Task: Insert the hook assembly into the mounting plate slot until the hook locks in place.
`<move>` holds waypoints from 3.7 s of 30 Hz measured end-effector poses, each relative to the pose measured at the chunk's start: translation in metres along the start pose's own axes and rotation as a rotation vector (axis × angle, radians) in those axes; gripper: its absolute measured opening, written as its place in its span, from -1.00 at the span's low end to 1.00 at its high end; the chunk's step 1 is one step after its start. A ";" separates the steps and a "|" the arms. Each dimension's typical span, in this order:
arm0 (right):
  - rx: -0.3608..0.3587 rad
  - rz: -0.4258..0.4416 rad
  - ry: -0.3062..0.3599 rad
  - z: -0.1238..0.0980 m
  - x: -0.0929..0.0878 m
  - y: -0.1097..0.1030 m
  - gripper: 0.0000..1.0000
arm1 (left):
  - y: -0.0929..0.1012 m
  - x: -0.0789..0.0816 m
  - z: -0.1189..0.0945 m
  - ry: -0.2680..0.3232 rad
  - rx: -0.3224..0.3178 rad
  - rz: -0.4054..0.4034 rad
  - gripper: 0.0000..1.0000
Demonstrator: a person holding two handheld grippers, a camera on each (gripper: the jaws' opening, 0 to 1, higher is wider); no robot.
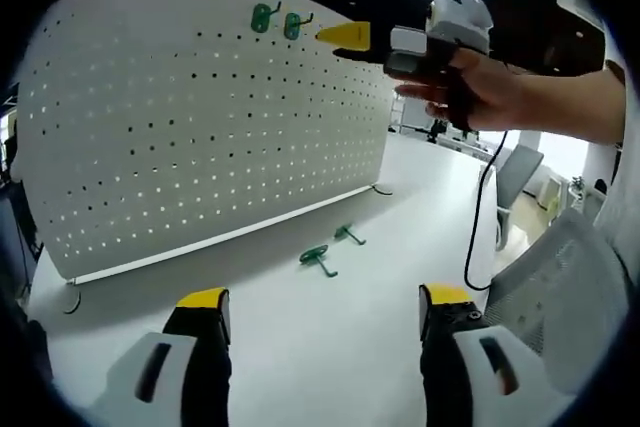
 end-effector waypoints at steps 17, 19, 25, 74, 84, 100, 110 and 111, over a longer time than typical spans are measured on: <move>0.023 0.061 -0.048 -0.031 -0.038 -0.012 0.24 | -0.001 0.000 0.000 -0.008 0.006 0.000 0.58; 0.023 0.062 -0.062 -0.034 -0.043 -0.013 0.24 | -0.002 -0.001 0.000 -0.010 0.007 -0.001 0.58; 0.018 0.081 -0.083 -0.046 -0.055 -0.014 0.26 | -0.002 -0.001 -0.001 -0.011 0.008 0.001 0.58; 0.017 0.198 -0.231 -0.116 -0.130 -0.035 0.31 | -0.004 -0.004 -0.004 -0.027 0.015 0.004 0.58; 0.021 0.223 -0.254 -0.124 -0.141 -0.037 0.32 | -0.003 -0.004 -0.004 -0.029 0.010 0.007 0.59; 0.023 0.247 -0.294 -0.134 -0.156 -0.043 0.33 | -0.005 -0.006 -0.004 -0.039 0.015 0.007 0.59; 0.021 0.259 -0.316 -0.141 -0.163 -0.045 0.34 | -0.006 -0.008 -0.004 -0.045 0.018 0.005 0.58; 0.021 0.260 -0.317 -0.141 -0.163 -0.045 0.34 | -0.006 -0.008 -0.005 -0.045 0.018 0.004 0.58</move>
Point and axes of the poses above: the point that each gripper's makers call its tool centre point, and the gripper's own axes: z roughly forward along the fingers, y roughly to its right, x roughly out of its top, the point moved 1 cm from there along -z, roughly backward along the fingers, and after that the axes turned 14 degrees about x, right-handed, at the moved point
